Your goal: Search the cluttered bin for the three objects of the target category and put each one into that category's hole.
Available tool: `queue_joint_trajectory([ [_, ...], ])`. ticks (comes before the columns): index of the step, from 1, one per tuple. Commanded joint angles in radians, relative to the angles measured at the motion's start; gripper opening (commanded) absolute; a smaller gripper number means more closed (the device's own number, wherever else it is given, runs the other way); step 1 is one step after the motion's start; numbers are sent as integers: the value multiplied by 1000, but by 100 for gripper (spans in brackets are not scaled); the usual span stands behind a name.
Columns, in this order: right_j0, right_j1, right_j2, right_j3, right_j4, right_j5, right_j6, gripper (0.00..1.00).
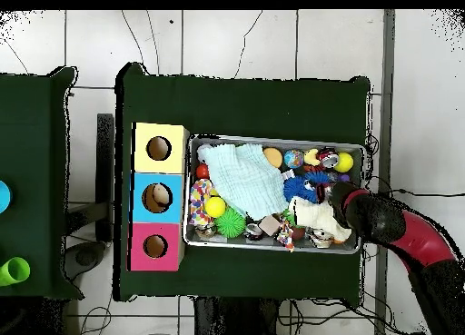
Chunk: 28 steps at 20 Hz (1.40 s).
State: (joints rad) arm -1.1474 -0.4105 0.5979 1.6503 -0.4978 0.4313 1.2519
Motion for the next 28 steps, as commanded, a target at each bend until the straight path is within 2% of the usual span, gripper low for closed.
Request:
queue_joint_trajectory([
  [1,40,16,-36,14,-48,36,10,100],
  [6,89,25,-27,-62,-20,83,7,100],
  [12,134,51,-30,-135,-6,94,8,100],
  [28,154,107,1,-254,18,187,-71,100],
])
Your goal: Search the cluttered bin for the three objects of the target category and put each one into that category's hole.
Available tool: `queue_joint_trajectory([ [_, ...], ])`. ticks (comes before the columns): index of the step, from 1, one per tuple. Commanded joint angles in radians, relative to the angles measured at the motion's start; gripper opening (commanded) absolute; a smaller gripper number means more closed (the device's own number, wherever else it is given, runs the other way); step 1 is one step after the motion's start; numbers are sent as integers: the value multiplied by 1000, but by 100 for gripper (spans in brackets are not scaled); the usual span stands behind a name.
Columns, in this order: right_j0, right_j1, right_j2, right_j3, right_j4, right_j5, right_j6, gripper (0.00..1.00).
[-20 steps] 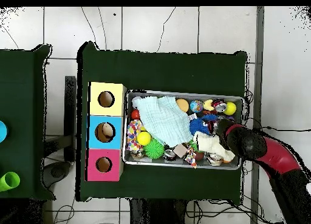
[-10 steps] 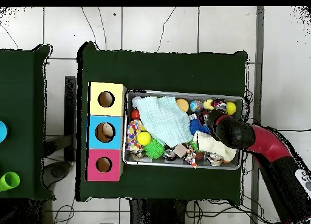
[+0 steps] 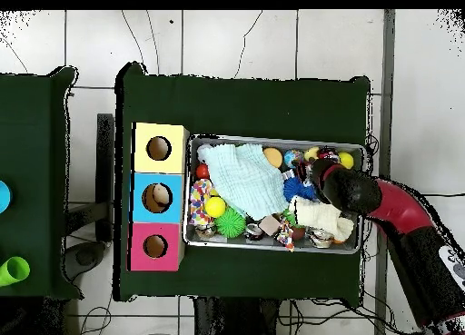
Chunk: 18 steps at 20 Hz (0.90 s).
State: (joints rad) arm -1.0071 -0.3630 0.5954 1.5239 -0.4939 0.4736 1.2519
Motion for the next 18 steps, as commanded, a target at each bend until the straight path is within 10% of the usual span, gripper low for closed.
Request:
queue_joint_trajectory([
  [1,13,64,6,-132,14,150,-76,100],
  [18,-14,118,17,-167,-14,114,-100,100],
])
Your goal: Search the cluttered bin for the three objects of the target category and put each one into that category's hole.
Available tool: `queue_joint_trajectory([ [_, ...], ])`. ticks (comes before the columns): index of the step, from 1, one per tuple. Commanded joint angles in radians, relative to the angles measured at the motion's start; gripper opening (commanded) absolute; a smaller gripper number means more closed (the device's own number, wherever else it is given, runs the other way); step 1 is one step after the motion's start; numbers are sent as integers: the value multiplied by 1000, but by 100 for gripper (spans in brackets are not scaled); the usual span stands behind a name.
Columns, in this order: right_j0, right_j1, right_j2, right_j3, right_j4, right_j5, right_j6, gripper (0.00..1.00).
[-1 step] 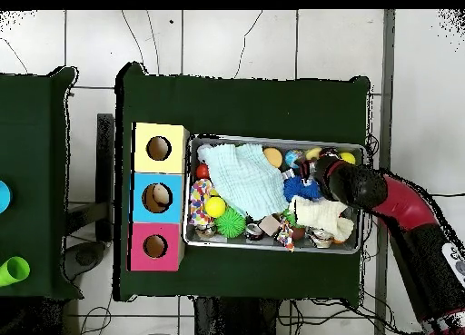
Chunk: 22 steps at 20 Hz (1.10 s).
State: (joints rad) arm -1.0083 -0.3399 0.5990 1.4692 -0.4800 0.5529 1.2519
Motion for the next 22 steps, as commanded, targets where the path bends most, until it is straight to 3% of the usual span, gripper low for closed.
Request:
queue_joint_trajectory([
  [1,-14,96,13,-114,-29,33,-99,100],
  [22,-40,81,23,-164,-36,128,-167,100],
])
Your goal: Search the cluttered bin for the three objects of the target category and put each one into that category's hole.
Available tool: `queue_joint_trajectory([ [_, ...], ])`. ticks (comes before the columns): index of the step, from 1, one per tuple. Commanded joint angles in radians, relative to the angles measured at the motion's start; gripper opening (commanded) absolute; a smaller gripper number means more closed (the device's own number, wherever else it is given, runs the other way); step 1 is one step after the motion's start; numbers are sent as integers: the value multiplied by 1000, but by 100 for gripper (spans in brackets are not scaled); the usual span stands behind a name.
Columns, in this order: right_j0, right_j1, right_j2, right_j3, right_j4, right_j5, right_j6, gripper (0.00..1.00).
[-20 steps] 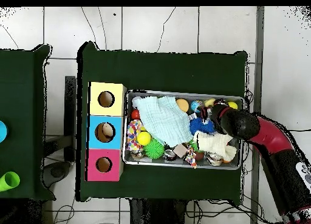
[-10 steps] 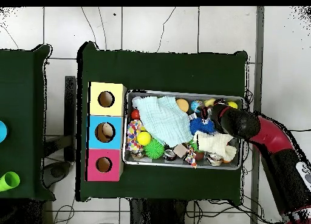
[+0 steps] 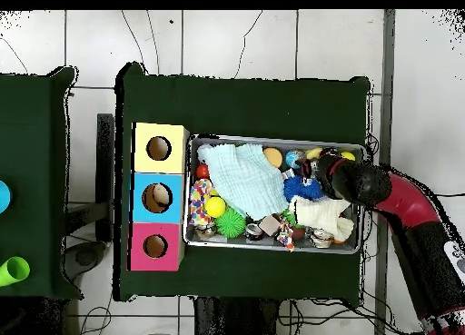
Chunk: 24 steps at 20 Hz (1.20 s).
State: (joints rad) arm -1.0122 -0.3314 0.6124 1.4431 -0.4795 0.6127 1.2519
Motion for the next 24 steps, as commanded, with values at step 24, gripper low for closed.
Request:
queue_joint_trajectory([
  [24,-53,-38,25,-106,-49,176,-160,100],
])
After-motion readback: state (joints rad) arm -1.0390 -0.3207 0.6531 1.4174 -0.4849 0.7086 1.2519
